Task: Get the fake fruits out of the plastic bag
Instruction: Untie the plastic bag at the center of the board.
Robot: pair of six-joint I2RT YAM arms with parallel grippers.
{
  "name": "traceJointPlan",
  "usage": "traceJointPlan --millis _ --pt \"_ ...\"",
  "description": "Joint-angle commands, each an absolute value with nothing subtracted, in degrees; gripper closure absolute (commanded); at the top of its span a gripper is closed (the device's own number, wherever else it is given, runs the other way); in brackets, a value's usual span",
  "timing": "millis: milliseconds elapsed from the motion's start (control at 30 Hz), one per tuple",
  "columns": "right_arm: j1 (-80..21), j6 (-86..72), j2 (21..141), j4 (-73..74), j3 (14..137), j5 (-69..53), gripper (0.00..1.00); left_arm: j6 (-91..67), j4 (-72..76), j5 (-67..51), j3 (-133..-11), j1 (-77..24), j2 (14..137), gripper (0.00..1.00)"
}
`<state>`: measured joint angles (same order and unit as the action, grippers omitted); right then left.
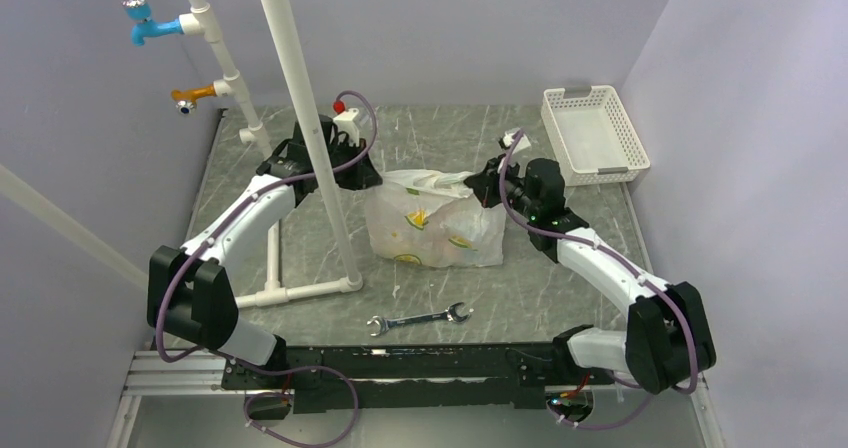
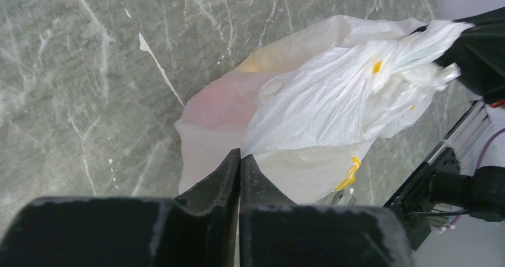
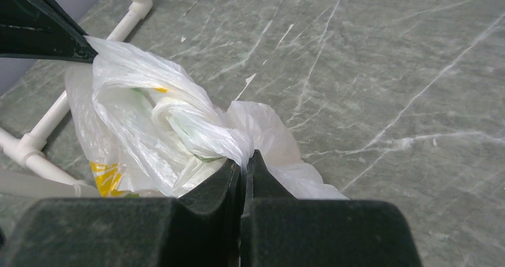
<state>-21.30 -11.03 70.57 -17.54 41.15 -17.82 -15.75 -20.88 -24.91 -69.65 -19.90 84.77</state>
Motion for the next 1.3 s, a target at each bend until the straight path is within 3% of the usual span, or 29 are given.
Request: traceJointPlan --millis 0,67,133,233,300,567,767,1133,1267 --pt "-20.6 -9.3 72.4 -16.8 45.3 -25.8 1.0 -14.5 -19.2 -27.6 -70.3 -18.8 83.1 0.76" --pt "-20.7 -7.5 72.7 -16.2 45.7 -30.6 1.0 -13.6 -18.9 -30.0 -70.6 -18.8 83.3 0.42" --pt "-21.1 -5.7 73.0 -15.4 45.9 -33.7 1.0 -12.6 -19.7 -31.1 -71.3 -18.8 83.4 0.23" --pt "-22.1 -3.4 74.3 -13.4 47.1 -35.9 1.0 -11.8 -19.4 -30.6 -71.4 -18.8 82.9 0.11" --pt "-23.3 -1.2 75.8 -11.5 48.7 -37.0 1.0 -10.8 -18.1 -32.4 -71.5 -18.8 83.0 0.09" --pt "-26.5 2.6 77.6 -7.7 52.0 -39.4 1.0 -7.5 -22.4 -41.8 -78.2 -19.7 90.4 0.17" --pt "-26.9 2.1 76.2 -8.7 50.0 -38.6 1.0 -6.2 -20.1 -48.2 -76.8 -21.8 90.1 0.17" --pt "-26.9 2.4 74.3 -8.3 48.9 -34.3 1.0 -1.2 -27.8 -39.0 -76.6 -26.1 89.0 0.45" --pt "-27.0 2.5 73.9 -8.4 48.7 -33.3 1.0 -1.2 -28.6 -36.5 -77.3 -26.1 89.3 0.63"
